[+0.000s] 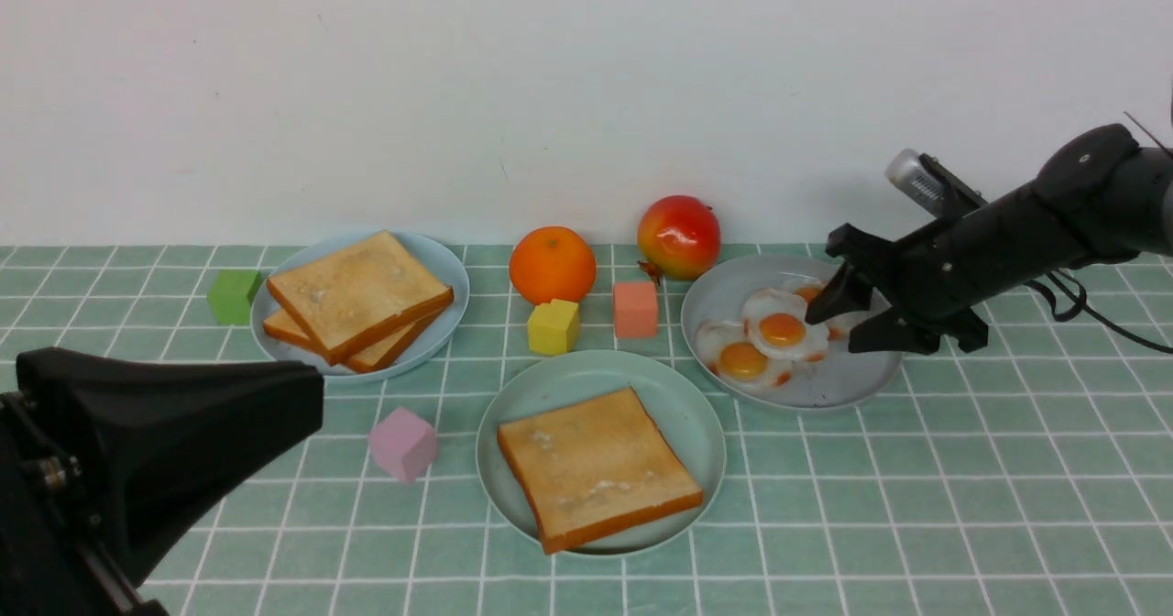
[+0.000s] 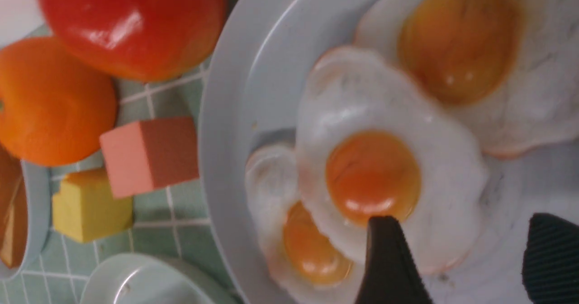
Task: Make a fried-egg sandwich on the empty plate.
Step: Use the right arm to grab a fried egg
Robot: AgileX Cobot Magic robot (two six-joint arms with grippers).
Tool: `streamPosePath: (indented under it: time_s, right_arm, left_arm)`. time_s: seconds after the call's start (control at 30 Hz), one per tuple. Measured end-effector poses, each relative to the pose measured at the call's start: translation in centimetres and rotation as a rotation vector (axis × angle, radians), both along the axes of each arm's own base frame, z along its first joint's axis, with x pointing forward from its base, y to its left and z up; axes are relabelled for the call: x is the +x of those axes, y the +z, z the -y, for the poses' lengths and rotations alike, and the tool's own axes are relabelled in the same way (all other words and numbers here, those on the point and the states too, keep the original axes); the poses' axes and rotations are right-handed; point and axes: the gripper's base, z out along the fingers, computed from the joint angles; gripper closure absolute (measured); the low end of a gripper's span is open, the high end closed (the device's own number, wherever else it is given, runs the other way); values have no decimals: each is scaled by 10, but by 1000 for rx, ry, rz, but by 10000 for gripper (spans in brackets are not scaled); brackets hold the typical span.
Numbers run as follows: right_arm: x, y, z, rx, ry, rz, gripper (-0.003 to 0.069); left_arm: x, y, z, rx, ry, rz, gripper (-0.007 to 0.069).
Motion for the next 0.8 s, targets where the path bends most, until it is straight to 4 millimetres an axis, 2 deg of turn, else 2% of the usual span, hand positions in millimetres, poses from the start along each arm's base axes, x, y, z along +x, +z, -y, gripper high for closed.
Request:
streamPosePath:
  time_s: [0.3, 0.8]
  right_arm:
    - [6, -18, 0, 15, -32, -19, 249]
    - [11, -21, -4, 80, -34, 16, 249]
  left_arm:
    - [0, 0, 0, -3, 1, -2, 638]
    - [0, 1, 0, -10, 1, 1, 638]
